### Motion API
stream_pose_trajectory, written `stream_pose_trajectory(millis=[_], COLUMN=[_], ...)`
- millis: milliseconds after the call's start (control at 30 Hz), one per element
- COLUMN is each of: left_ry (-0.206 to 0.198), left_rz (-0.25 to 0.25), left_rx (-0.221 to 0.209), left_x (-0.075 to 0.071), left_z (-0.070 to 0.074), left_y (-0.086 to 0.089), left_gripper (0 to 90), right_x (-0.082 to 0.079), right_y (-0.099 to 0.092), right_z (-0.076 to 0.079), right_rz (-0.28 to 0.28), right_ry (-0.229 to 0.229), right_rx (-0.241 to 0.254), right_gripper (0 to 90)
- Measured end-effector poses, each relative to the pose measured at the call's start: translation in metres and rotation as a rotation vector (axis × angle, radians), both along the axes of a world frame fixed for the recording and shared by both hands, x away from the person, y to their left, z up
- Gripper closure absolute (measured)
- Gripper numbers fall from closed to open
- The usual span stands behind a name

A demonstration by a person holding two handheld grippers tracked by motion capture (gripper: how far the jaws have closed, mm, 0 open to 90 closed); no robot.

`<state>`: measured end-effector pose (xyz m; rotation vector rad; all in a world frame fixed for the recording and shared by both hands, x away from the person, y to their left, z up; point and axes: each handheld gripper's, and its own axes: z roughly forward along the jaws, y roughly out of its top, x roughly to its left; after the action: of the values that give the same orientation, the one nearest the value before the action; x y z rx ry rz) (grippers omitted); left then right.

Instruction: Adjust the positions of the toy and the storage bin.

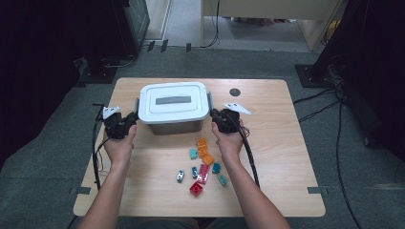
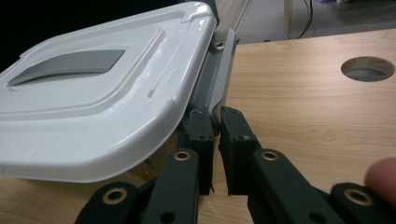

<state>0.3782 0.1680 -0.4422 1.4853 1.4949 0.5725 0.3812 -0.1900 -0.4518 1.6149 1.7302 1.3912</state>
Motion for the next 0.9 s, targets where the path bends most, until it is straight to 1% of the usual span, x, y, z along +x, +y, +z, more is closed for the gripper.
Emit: stream_pose_trajectory(millis=[100,167,300,333,400,433,467,500,600,667,733,800,833,900], left_ry=[0.01,0.021,0.024,0.027,0.03,0.03,0.032,0.035,0.038,0.048,0.064,0.071,0.091,0.104], left_rz=[-0.009,-0.02,-0.031,-0.031,-0.033,-0.033,-0.031,-0.033,-0.039,-0.042,-0.044,-0.047,-0.069,-0.083], left_rx=[-0.016,-0.024,-0.039,-0.049,-0.049,-0.049,-0.05,-0.046,-0.048,-0.048,-0.053,-0.06,-0.078,-0.08], left_x=[0.0,-0.002,-0.003,-0.003,-0.003,-0.003,-0.004,-0.004,-0.005,-0.006,-0.008,-0.01,-0.012,-0.016], left_z=[0.0,0.001,0.001,0.0,0.001,0.001,0.001,0.001,0.001,0.002,0.004,0.005,0.006,0.007], left_y=[0.002,0.004,0.008,0.01,0.01,0.01,0.01,0.01,0.011,0.012,0.013,0.014,0.017,0.019], left_gripper=[82.2,82.3,82.2,82.2,82.4,82.4,82.4,82.9,83.3,83.1,83.2,83.4,83.6,84.2], right_x=[-0.002,-0.003,-0.006,-0.007,-0.006,-0.006,-0.005,-0.004,-0.001,-0.001,-0.002,-0.004,-0.005,-0.007], right_y=[0.0,-0.001,-0.002,-0.002,-0.003,-0.003,-0.003,-0.002,0.0,0.002,0.003,0.002,0.001,0.0], right_z=[-0.002,-0.003,-0.004,-0.004,-0.004,-0.004,-0.004,-0.003,-0.002,-0.002,-0.001,0.001,0.002,0.003], right_rz=[0.004,0.006,0.015,0.015,0.01,0.01,0.008,-0.015,-0.033,-0.045,-0.049,-0.047,-0.045,-0.04], right_ry=[0.007,0.011,0.009,0.018,0.034,0.034,0.041,0.028,0.021,0.016,0.022,0.046,0.057,0.083], right_rx=[0.001,0.018,0.028,0.06,0.104,0.104,0.127,0.143,0.141,0.135,0.131,0.151,0.158,0.172], right_gripper=[88.4,88.4,88.2,86.7,81.8,81.8,78.5,77.6,79.2,80.6,81.6,82.6,83.1,84.2])
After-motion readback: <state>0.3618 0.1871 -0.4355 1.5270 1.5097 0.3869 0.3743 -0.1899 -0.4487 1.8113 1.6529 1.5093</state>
